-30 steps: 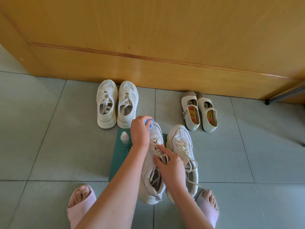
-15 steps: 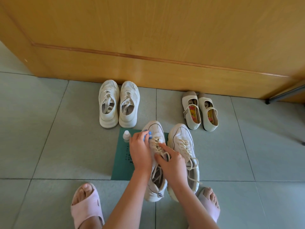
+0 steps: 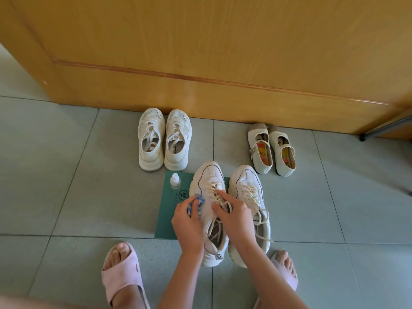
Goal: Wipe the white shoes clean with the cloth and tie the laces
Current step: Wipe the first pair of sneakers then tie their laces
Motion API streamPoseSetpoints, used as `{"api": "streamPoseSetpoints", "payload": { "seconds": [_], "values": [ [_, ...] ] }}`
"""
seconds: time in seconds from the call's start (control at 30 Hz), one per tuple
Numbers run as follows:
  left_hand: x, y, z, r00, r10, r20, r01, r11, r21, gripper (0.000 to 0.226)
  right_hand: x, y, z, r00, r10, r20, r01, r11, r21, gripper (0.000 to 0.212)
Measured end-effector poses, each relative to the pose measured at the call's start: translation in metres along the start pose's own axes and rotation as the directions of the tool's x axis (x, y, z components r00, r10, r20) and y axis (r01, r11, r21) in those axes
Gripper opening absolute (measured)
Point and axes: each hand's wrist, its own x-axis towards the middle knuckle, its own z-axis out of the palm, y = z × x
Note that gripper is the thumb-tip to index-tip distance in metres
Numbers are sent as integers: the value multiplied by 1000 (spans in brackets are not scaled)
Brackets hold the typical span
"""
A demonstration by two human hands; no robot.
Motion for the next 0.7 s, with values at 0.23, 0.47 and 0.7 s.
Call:
{"api": "streamPoseSetpoints", "payload": {
  "seconds": [0.23,0.47,0.7],
  "values": [
    [2,7,-14,999,12,36,-9,997,-80,12,-1,-2,-3,1000,9,27,-10,1000,13,42],
    [33,31,14,987,137,81,-138,990,6,18,-2,-6,-7,999,23,43,-24,999,21,42],
    [0,13,-5,982,118,151,-112,993,-46,17,-2,-6,-6,999,0,48,-1,1000,22,43]
  ]
}}
